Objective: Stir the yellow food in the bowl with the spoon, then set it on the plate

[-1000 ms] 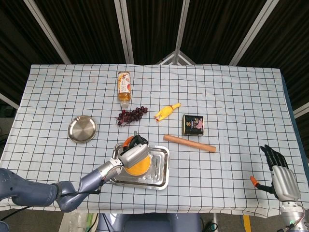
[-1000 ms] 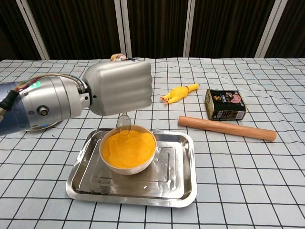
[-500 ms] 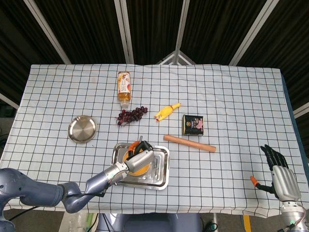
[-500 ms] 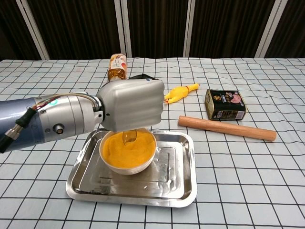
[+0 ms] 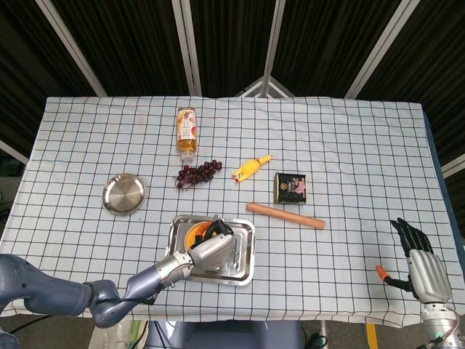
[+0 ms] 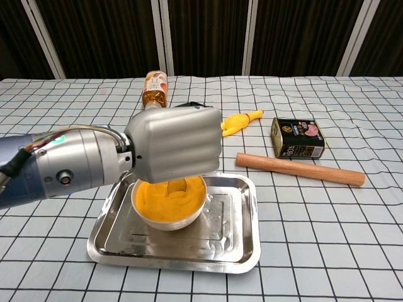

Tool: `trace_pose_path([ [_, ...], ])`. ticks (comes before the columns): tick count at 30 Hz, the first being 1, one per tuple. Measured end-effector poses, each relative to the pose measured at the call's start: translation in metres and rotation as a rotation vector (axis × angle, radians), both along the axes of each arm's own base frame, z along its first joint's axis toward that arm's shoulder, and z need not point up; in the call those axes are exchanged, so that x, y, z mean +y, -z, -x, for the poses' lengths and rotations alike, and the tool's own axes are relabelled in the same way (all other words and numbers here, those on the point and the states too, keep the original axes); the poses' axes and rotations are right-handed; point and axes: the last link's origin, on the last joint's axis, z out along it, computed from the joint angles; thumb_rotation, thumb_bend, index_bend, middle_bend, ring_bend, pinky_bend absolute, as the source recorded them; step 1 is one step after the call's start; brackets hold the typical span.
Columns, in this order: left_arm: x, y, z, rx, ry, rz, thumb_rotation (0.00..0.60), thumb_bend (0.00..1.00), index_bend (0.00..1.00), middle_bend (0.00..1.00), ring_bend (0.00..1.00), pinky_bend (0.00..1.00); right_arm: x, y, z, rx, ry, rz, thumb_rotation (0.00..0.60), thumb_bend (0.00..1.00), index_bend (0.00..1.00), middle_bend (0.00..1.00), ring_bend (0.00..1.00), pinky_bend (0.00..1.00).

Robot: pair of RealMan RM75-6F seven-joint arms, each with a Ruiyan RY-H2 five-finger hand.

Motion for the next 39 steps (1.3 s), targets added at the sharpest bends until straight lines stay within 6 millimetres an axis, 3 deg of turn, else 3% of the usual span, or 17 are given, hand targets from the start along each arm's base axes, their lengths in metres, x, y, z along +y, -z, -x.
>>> trace_pose_path([
  [17, 0.001, -0.031, 0.005, -0.026, 0.001, -0.020, 0.600, 0.62, 0.80, 1.00, 1.00, 1.00, 0.000, 0.002, 0.000, 0.000, 0.005, -0.006, 0.600, 0.32, 0.00, 0.00, 0.00, 0.00],
  [29, -0.014, -0.013, -0.001, -0.041, 0.002, 0.045, 0.600, 0.62, 0.80, 1.00, 1.00, 1.00, 0.000, 0.001, 0.000, -0.001, 0.007, -0.004, 0.600, 0.32, 0.00, 0.00, 0.00, 0.00],
  [39, -0.007, -0.004, 0.008, 0.022, 0.002, 0.023, 0.600, 0.62, 0.80, 1.00, 1.00, 1.00, 0.001, 0.001, 0.000, -0.004, 0.008, -0.004, 0.600, 0.32, 0.00, 0.00, 0.00, 0.00],
])
